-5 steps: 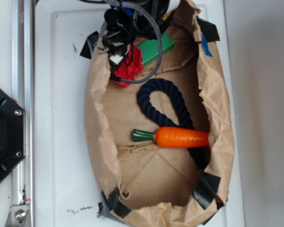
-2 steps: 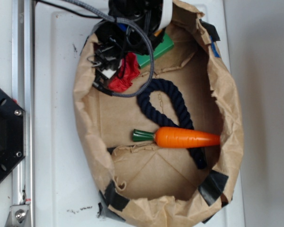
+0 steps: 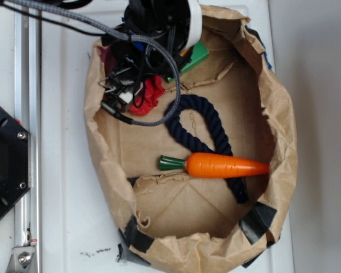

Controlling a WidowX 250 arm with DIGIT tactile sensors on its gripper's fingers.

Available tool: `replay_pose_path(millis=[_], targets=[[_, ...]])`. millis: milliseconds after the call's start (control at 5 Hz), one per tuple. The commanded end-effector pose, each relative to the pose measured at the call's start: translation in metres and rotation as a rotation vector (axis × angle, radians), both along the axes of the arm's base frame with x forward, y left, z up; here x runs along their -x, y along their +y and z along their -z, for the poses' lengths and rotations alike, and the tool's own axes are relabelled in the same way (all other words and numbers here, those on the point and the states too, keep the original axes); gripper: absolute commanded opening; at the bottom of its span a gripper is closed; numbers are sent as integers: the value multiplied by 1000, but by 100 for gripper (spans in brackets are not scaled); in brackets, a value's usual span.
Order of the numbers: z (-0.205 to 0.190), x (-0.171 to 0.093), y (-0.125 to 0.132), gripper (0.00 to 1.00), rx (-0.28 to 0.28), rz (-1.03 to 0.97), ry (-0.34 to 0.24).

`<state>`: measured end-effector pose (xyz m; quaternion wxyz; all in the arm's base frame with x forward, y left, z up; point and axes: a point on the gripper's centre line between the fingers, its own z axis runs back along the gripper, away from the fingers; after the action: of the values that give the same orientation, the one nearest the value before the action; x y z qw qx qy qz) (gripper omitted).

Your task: Grab the red paper.

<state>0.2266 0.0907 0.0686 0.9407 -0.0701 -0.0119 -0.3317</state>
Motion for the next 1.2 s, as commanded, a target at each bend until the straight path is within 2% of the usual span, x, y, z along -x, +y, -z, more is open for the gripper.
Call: replay_pose_path(millis=[0,800,1000], targets=[[-12,-3,-6,0,-22,-14,-53],[-14,2,-13,0,-29,-32,-68],[-15,2,-14,87,-34,-22,-69]])
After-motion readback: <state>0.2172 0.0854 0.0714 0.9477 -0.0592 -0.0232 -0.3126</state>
